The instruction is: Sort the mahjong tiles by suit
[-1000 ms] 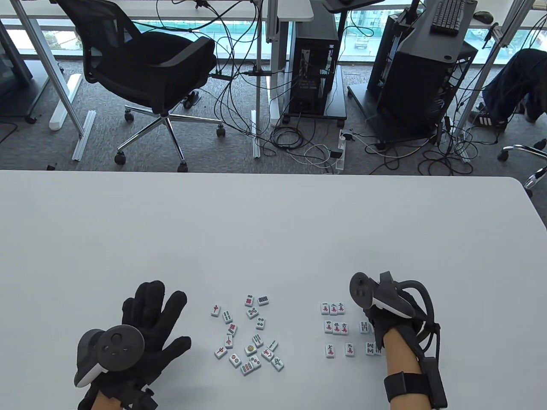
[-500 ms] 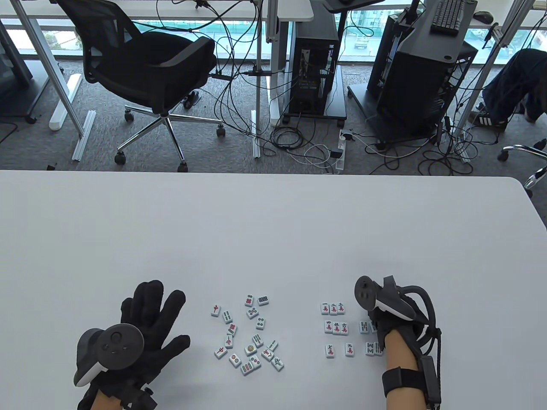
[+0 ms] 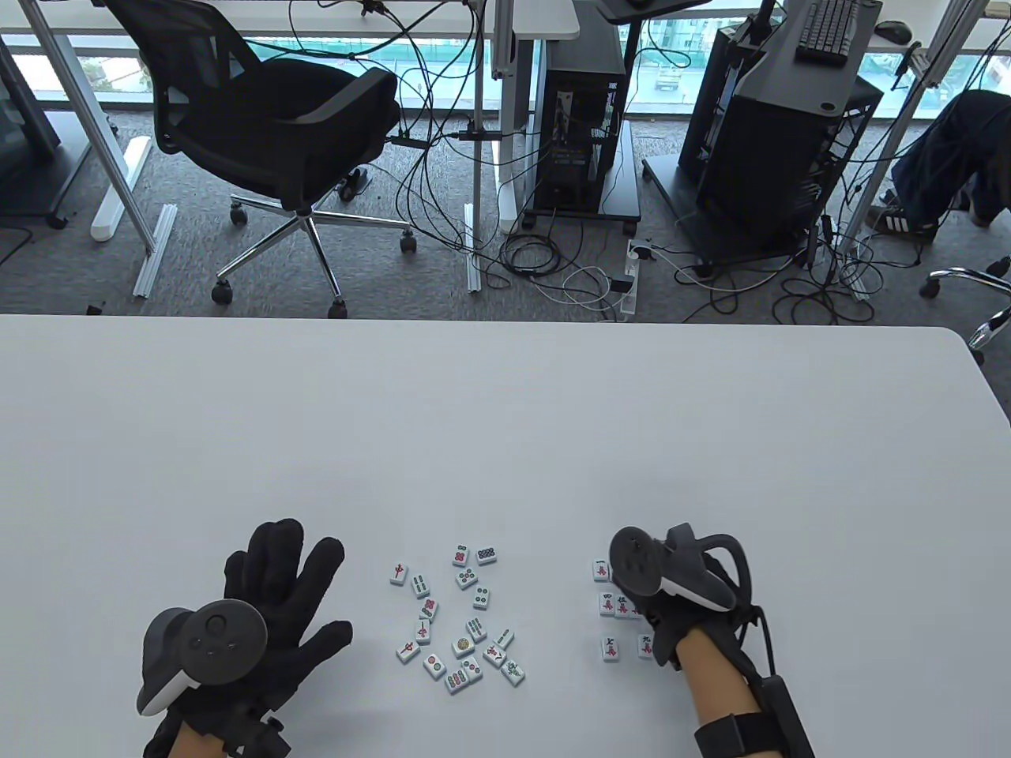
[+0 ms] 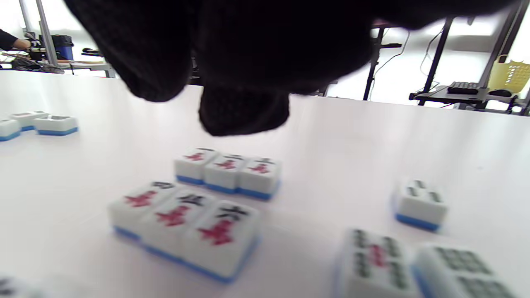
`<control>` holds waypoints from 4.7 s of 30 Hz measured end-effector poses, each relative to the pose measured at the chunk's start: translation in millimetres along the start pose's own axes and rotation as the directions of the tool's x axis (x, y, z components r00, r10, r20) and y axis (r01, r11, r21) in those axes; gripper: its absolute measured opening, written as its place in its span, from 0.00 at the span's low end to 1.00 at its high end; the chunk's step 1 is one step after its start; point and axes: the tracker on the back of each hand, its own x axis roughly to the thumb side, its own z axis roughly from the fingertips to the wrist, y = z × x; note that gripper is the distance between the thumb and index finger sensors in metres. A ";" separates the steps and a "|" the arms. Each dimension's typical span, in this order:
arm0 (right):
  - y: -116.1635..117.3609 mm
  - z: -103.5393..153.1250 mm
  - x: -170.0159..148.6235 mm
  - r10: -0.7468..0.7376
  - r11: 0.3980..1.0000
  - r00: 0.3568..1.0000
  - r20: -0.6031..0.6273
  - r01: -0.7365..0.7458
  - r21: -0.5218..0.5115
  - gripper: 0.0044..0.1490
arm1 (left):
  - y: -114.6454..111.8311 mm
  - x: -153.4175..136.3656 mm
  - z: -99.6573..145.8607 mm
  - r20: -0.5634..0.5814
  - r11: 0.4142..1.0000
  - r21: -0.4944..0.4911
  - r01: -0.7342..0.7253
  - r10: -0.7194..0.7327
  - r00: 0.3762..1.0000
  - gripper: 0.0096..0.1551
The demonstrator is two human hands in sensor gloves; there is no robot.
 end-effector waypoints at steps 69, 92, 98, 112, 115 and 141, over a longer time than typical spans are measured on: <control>15.6 -20.9 -60.2 0.255 0.957 0.959 -0.126 -0.232 0.172 0.35 | 4.5 1.2 1.8 -0.009 1.000 0.011 -0.006 0.006 1.000 0.50; 0.5 -6.4 -35.2 0.149 0.987 0.982 -0.116 -0.142 0.072 0.39 | 3.7 1.8 0.5 -0.004 1.000 0.005 -0.002 0.002 1.000 0.50; -3.6 -2.2 29.6 0.056 0.998 0.994 0.096 -0.056 0.000 0.38 | 3.0 2.0 0.9 0.003 1.000 0.005 -0.003 0.003 1.000 0.50; 25.3 16.1 115.0 0.140 0.973 0.941 0.307 -0.188 0.132 0.38 | 1.5 2.5 1.5 0.011 1.000 0.002 -0.004 0.004 1.000 0.50; 29.8 15.8 109.6 0.168 0.969 0.948 0.269 -0.209 0.133 0.37 | 1.4 2.6 1.7 0.013 1.000 0.002 -0.003 0.003 1.000 0.50; 34.3 26.0 105.9 0.185 0.968 0.917 0.352 -0.232 0.097 0.37 | -0.4 2.8 1.3 0.010 1.000 -0.009 0.001 -0.001 1.000 0.50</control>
